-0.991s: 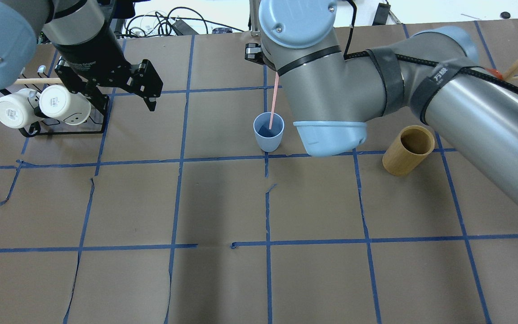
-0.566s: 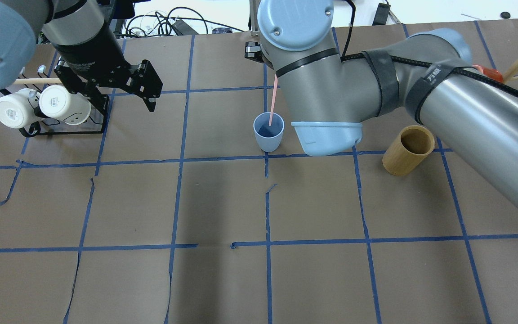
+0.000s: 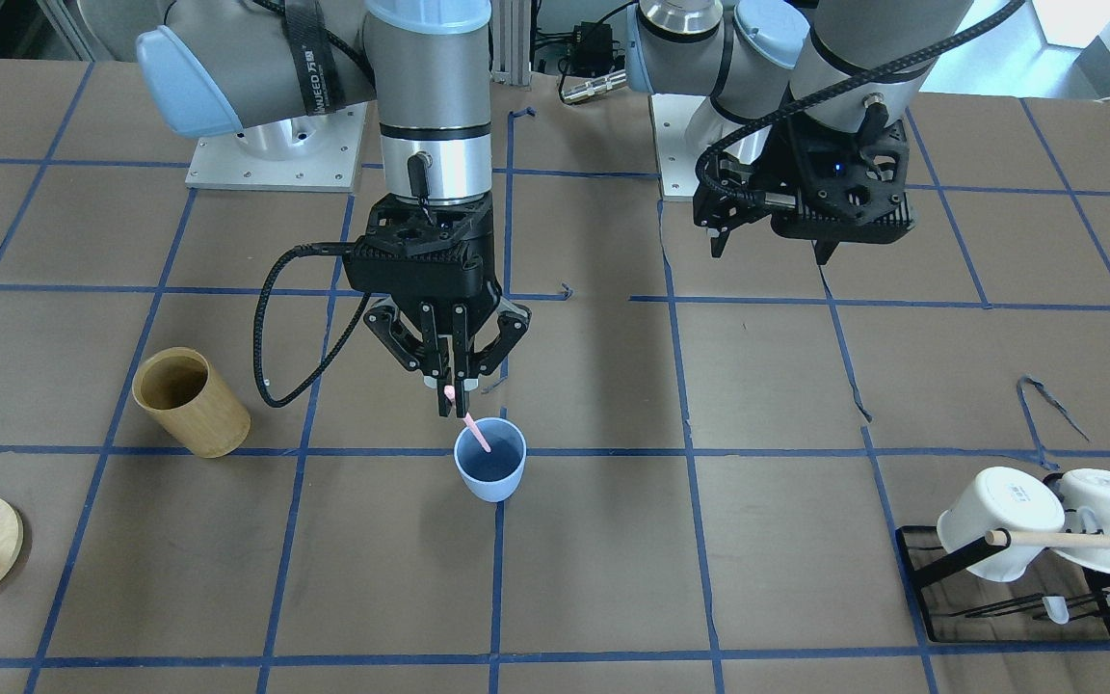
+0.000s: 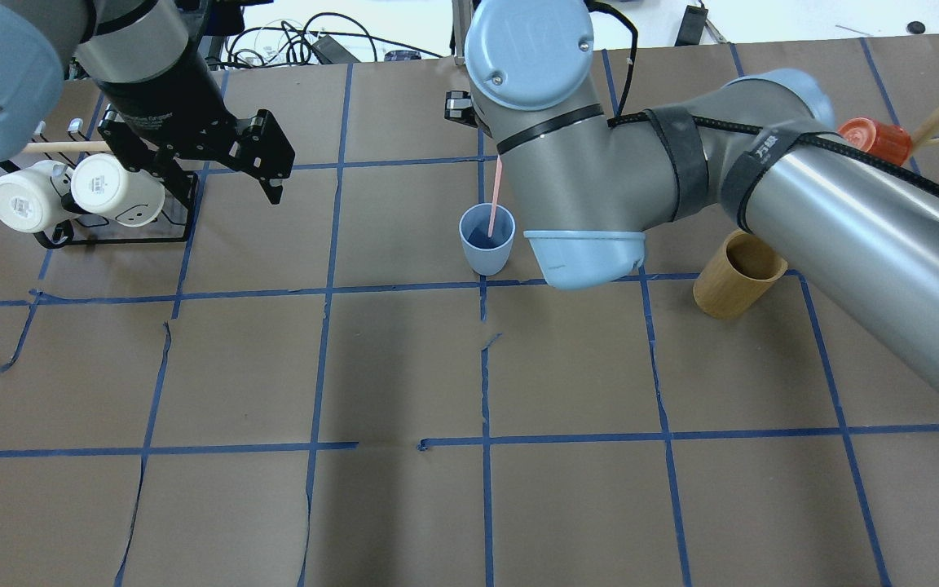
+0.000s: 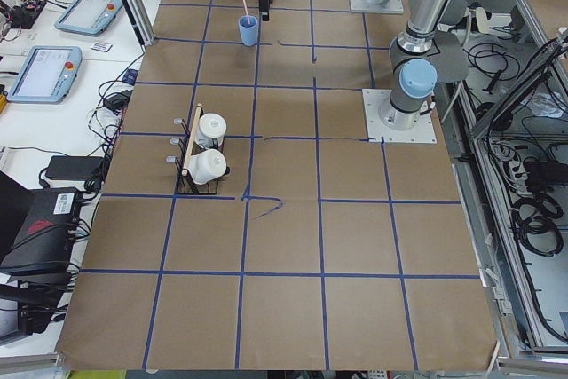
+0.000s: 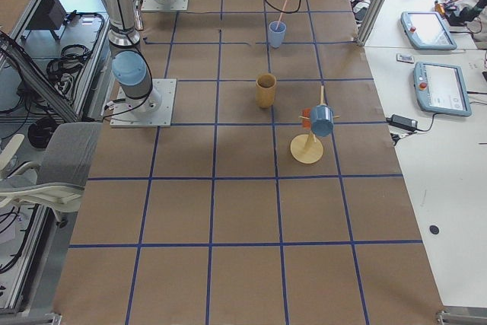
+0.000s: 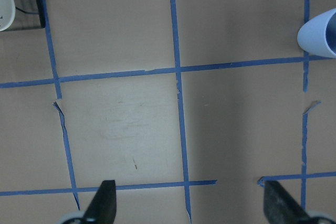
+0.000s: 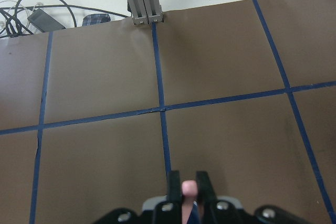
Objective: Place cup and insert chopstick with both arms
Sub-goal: 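Release the chopstick and raise the right gripper away from the cup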
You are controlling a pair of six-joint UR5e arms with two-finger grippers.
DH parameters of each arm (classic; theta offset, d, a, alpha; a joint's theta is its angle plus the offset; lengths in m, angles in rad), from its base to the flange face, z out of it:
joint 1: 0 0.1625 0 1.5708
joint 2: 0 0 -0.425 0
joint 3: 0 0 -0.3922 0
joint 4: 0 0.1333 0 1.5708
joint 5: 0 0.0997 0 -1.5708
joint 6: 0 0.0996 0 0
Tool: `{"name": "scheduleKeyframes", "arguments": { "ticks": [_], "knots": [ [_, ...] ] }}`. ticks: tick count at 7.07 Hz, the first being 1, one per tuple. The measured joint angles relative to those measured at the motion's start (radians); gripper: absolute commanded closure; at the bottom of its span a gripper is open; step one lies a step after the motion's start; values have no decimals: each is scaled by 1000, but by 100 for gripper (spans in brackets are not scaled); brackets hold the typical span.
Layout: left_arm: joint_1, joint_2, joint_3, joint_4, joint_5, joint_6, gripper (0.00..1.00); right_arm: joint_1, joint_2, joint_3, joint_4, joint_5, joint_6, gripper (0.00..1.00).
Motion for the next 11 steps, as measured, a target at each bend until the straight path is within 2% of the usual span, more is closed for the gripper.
{"name": "scheduleKeyframes", "arguments": {
  "ticks": [3, 4, 7, 8, 11],
  "knots": [
    [-1, 23, -36, 0, -4, 1, 0, -7, -15, -20, 7, -1, -9, 0],
    [-1, 29, -44, 1, -6, 1, 0, -16, -27, -40, 71, 1, -21, 0],
    [0, 33, -50, 1, -6, 1, 0, -116, -112, -88, 521, 19, -157, 0],
    [0, 33, -51, 1, -6, 1, 0, -161, -132, -92, 635, 45, -179, 0],
    [0, 33, -51, 1, -5, 1, 0, -271, -169, -89, 859, 94, -250, 0]
  ]
}}
